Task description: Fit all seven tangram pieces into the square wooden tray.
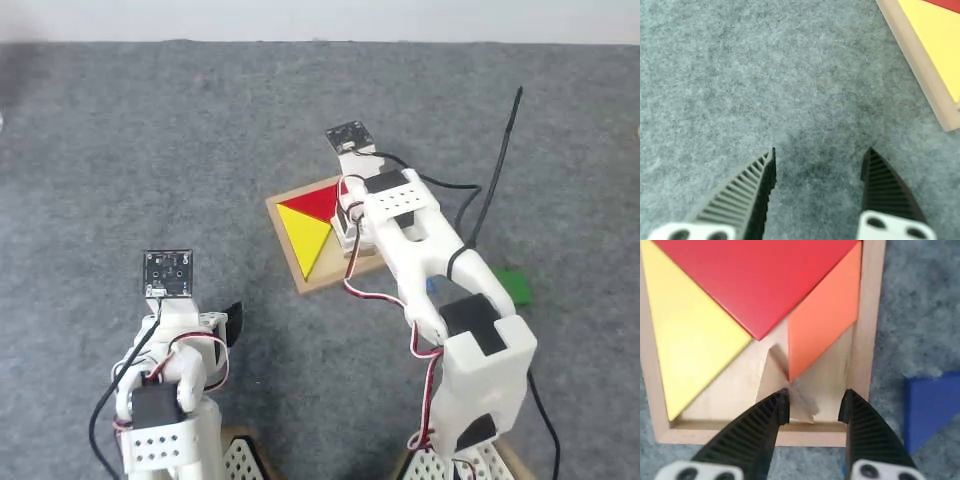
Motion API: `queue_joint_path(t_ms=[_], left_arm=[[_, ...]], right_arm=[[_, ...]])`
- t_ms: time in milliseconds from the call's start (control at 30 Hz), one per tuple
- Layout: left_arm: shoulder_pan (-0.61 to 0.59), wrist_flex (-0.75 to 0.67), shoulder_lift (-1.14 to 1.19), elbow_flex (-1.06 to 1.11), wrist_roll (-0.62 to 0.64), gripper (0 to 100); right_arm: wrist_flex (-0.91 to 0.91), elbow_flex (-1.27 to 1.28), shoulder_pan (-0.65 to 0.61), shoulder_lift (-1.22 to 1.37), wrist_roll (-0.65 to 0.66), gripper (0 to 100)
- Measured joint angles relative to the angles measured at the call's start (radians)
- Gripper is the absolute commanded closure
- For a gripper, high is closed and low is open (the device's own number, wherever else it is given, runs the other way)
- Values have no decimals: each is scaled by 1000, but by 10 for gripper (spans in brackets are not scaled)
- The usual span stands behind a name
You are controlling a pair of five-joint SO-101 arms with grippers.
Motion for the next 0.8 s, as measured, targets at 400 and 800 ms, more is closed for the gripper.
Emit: queue_joint_path(t_ms=[400, 800], left_arm=[[0, 0, 0, 0, 0, 729], [0, 0, 0, 0, 0, 729]], right_arm=[[-15, -61, -31, 61, -31, 812], [44, -169, -35, 127, -40, 812]])
